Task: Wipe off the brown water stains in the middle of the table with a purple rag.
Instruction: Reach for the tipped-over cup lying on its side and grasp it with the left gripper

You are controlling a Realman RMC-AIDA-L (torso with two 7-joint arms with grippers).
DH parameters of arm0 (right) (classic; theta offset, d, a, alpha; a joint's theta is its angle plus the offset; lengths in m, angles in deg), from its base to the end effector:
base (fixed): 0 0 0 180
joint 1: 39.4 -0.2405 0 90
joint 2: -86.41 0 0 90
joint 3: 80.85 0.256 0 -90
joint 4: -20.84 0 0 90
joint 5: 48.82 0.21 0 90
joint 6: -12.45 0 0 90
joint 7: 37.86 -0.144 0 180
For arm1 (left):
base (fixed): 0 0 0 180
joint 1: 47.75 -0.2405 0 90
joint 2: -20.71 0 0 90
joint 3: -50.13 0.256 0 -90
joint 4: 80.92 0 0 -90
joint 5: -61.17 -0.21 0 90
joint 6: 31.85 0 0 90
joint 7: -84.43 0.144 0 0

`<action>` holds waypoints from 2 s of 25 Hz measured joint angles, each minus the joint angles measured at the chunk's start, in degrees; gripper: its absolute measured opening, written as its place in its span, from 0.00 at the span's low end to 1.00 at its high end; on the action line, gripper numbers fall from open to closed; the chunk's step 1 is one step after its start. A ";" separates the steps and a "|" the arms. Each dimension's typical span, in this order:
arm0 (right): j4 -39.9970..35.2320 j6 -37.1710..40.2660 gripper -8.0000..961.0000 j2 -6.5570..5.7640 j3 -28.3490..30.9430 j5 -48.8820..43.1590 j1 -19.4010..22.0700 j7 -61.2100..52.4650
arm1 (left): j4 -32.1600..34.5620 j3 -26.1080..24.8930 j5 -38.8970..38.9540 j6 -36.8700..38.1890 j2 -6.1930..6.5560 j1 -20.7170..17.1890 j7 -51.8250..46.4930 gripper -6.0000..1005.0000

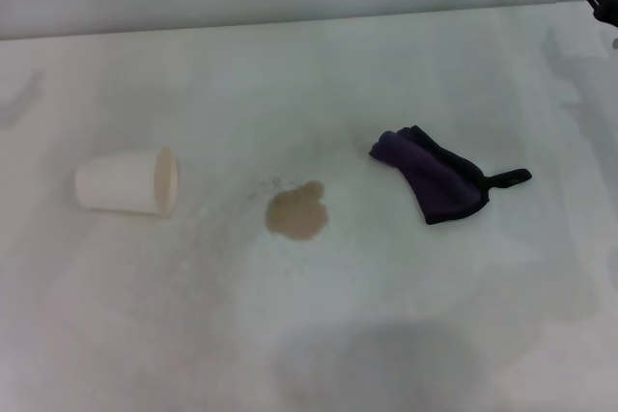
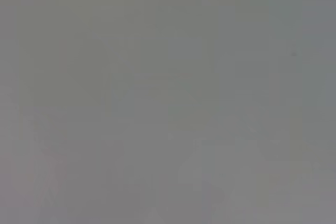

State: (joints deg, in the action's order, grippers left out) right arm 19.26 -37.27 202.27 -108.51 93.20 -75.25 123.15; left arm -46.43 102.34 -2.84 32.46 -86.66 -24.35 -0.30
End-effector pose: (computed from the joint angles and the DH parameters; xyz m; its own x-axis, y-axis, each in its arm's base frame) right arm 0.3637 0.3910 0.0451 0.5941 -0.0807 -0.8003 -0.7874 0.1448 -0.5991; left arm -0.3097 0.3851 0.1363 0.4311 0.1533 0.8892 0.8363 -0.4378 -0.3300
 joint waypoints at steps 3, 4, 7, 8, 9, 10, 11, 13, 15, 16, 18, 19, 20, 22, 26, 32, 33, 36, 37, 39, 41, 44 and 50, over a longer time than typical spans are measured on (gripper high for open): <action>0.00 0.01 0.89 0.02 1.17 0.01 -0.13 0.00 | 8.35 -0.11 -12.08 1.13 2.31 0.43 -9.46 0.88; 0.00 0.01 0.89 0.07 1.62 0.01 -0.17 0.00 | 10.89 -0.16 -15.38 1.82 3.08 0.68 -11.26 0.88; 0.20 -0.22 0.89 0.21 2.49 0.01 -0.29 0.00 | 15.60 -0.61 -22.16 6.19 5.32 1.67 -13.48 0.88; 0.26 -0.27 0.89 0.23 2.55 0.01 -0.33 0.00 | 16.85 -0.76 -24.44 8.11 6.22 2.34 -14.25 0.88; 0.31 -0.28 0.89 0.23 2.56 0.01 -0.35 0.00 | 17.71 -0.88 -26.28 9.50 6.84 2.80 -14.83 0.88; 0.32 -0.28 0.89 0.24 2.56 0.00 -0.36 0.00 | 18.83 -1.00 -28.90 11.23 7.50 3.42 -15.48 0.88; 0.34 -0.28 0.89 0.24 2.57 0.01 -0.36 0.00 | 20.78 -1.05 -32.74 13.71 8.31 4.24 -15.99 0.88; 0.40 -0.27 0.89 0.24 2.59 0.00 -0.41 0.00 | 23.75 -1.07 -37.65 16.20 8.87 5.09 -15.97 0.88; 0.53 -0.27 0.89 0.25 2.60 0.00 -0.51 0.00 | 27.22 -1.07 -44.19 18.90 9.10 6.30 -15.14 0.88; 0.61 -0.28 0.89 0.25 2.61 0.00 -0.54 -0.01 | 27.81 -1.07 -46.02 19.88 9.15 6.81 -14.80 0.88; 0.97 -0.29 0.89 0.25 2.62 0.00 -0.54 -0.05 | 28.85 -1.06 -51.02 23.60 9.21 8.95 -13.25 0.88; 1.17 -0.29 0.89 0.28 2.62 0.00 -0.54 -0.05 | 28.98 -1.00 -52.16 24.63 9.21 9.64 -12.61 0.88; 1.36 -0.29 0.89 0.30 2.62 -0.03 -0.54 -0.06 | 28.99 -0.86 -52.81 25.32 9.15 10.07 -11.87 0.88; 1.86 -0.32 0.89 0.33 2.62 -0.18 -0.61 -0.09 | 29.09 -0.22 -53.43 25.81 8.53 10.62 -9.23 0.88; 2.79 -0.58 0.89 0.34 2.58 -0.31 -0.75 -0.19 | 29.00 2.73 -56.10 25.93 6.93 11.88 -5.83 0.88; 2.91 -0.62 0.89 0.33 1.96 -0.44 -0.46 -1.67 | 28.85 9.94 -64.71 25.80 2.97 15.32 -5.39 0.87; 2.93 -0.63 0.89 0.33 1.90 -0.46 -0.47 -1.73 | 28.87 10.31 -65.82 25.69 2.07 15.62 -5.12 0.87; 3.06 -0.64 0.89 0.33 1.79 -0.53 -0.51 -1.75 | 28.88 10.44 -68.44 25.21 -0.56 16.14 -3.06 0.87; 3.12 -0.65 0.89 0.33 1.79 -0.54 -0.46 -1.75 | 28.89 10.43 -69.04 24.91 -1.34 16.21 -2.34 0.87; 3.32 -0.65 0.89 0.33 1.79 -0.54 -0.30 -1.76 | 28.90 10.34 -69.83 23.92 -2.53 16.25 -1.10 0.87; 3.64 -0.65 0.89 0.33 1.79 -0.54 -0.20 -1.76 | 28.87 10.48 -70.12 23.02 -3.35 16.27 -0.51 0.87; 3.75 -0.65 0.89 0.33 1.80 -0.53 -0.16 -1.76 | 28.24 10.67 -71.19 22.34 -4.13 16.29 -0.35 0.87; 3.80 -0.65 0.89 0.33 1.82 -0.53 0.32 -1.76 | 25.01 10.85 -74.39 21.20 -5.69 16.38 1.33 0.87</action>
State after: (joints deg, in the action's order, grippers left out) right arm 23.05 -37.91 202.60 -106.69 92.68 -74.93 121.39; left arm -21.42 113.18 -77.23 53.67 -92.34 -7.97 1.03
